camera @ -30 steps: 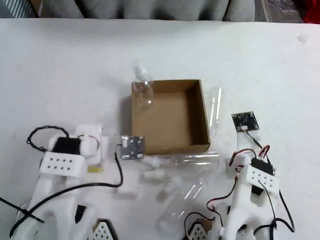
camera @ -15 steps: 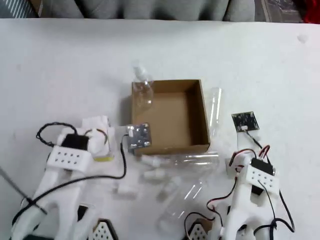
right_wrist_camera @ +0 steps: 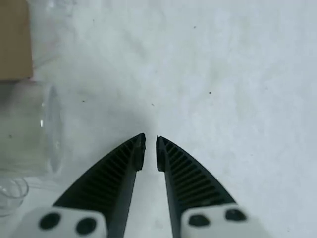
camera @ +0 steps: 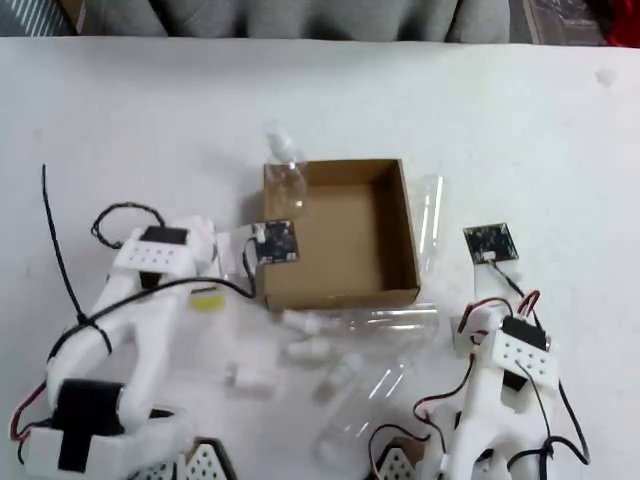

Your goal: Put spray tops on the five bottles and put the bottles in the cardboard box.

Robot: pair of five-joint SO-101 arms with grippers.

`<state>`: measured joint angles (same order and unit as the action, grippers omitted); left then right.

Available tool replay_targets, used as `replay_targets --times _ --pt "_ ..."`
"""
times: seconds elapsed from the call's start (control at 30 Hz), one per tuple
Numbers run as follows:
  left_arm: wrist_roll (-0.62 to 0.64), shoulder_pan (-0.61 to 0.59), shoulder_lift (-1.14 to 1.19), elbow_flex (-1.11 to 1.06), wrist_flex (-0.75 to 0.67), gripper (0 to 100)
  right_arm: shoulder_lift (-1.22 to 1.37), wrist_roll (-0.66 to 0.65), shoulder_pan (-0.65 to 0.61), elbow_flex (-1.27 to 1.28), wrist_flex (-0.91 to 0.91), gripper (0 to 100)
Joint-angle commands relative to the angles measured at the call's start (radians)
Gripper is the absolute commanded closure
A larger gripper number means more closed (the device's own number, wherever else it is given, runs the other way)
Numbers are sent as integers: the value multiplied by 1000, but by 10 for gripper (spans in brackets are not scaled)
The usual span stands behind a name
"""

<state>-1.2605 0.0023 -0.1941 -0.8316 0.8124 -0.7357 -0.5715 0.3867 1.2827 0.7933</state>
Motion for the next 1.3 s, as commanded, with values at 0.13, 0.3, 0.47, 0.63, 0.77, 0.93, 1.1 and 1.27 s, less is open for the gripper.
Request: replay_targets --times 0.13,0.3,0.47,0.63,0.77,0.93,1.1,1.27 --pt "6 -7 59 69 -35 880 -15 -31 -2 -3 -18 980" --pt "14 -7 62 69 -26 955 -15 -31 -2 -3 -18 980" --pt "15 -8 58 69 38 963 -15 -31 -2 -3 -18 980" --pt "146 -8 56 100 83 963 -15 -31 -2 -3 -18 980" --pt "354 -8 56 210 201 964 -15 -31 -2 -3 -18 980" --pt "712 -70 65 371 327 963 -15 -31 -2 -3 -18 980" --pt "1005 -225 65 394 249 960 -15 -31 -2 -3 -15 980" --pt "1158 -331 65 295 43 960 -15 -29 -2 -3 -13 981"
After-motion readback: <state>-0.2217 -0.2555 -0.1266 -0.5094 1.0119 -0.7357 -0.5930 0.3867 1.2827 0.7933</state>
